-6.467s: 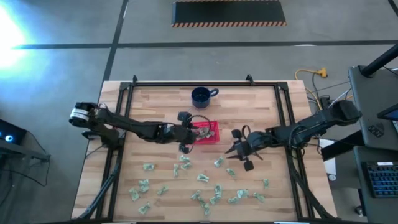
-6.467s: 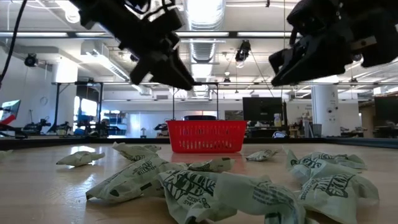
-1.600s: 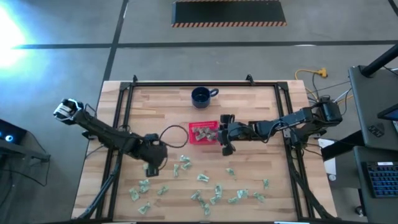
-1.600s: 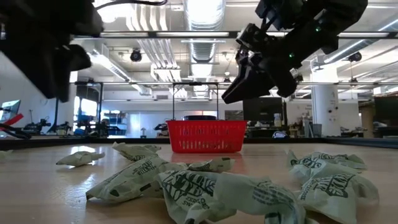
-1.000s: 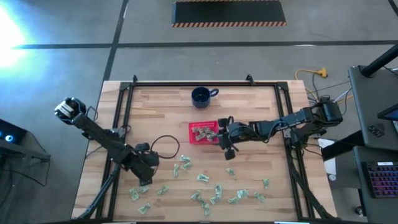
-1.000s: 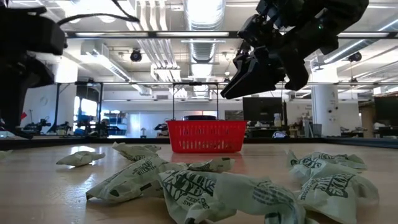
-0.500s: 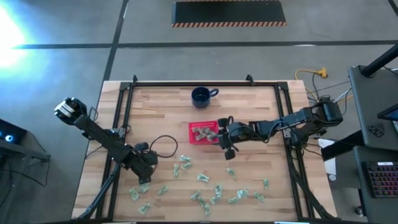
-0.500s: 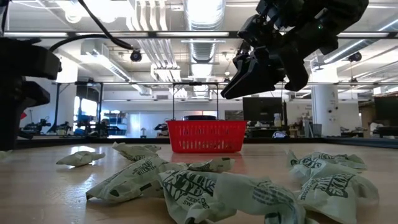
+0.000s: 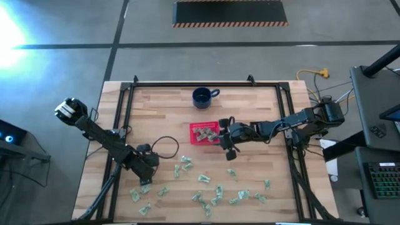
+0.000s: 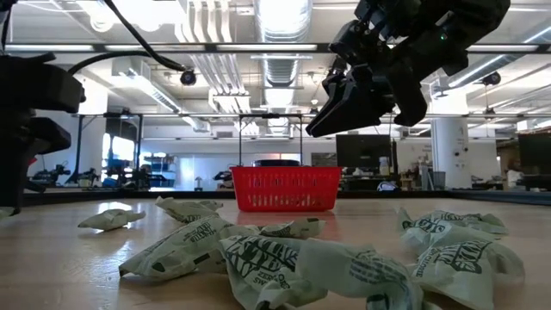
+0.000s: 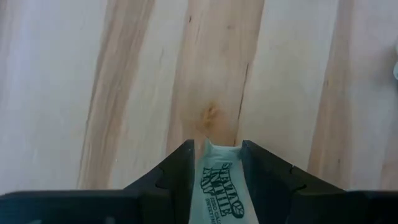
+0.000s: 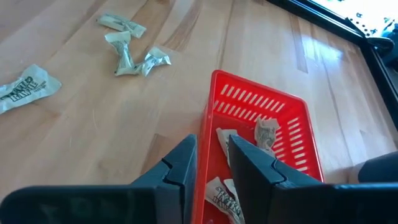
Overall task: Pick and place items into bin
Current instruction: Put the stevia packet into the red bin
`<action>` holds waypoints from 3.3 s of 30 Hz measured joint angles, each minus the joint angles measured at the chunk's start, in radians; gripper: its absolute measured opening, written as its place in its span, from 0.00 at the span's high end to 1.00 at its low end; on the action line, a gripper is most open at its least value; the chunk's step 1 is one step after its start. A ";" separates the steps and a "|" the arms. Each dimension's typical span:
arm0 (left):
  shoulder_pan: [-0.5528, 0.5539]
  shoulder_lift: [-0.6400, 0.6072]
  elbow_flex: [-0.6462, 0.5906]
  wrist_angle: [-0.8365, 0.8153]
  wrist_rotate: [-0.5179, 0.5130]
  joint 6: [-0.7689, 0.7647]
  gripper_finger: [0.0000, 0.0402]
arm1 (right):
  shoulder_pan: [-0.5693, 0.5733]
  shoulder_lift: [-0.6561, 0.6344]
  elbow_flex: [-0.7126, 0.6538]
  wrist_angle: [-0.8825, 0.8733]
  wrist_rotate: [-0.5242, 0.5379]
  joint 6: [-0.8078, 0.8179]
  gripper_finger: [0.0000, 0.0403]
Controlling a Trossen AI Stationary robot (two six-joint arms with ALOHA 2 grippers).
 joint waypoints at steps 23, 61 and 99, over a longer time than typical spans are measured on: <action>0.049 0.000 0.064 0.001 -0.221 0.232 0.98 | 0.000 -0.004 0.000 0.017 0.003 -0.026 0.82; 0.684 0.299 0.166 0.940 -0.009 1.178 0.98 | 0.000 -0.060 0.001 -0.077 0.005 0.004 0.82; 0.679 0.286 0.148 0.905 -0.003 1.165 0.64 | 0.423 -0.091 0.000 -0.467 0.149 1.026 0.83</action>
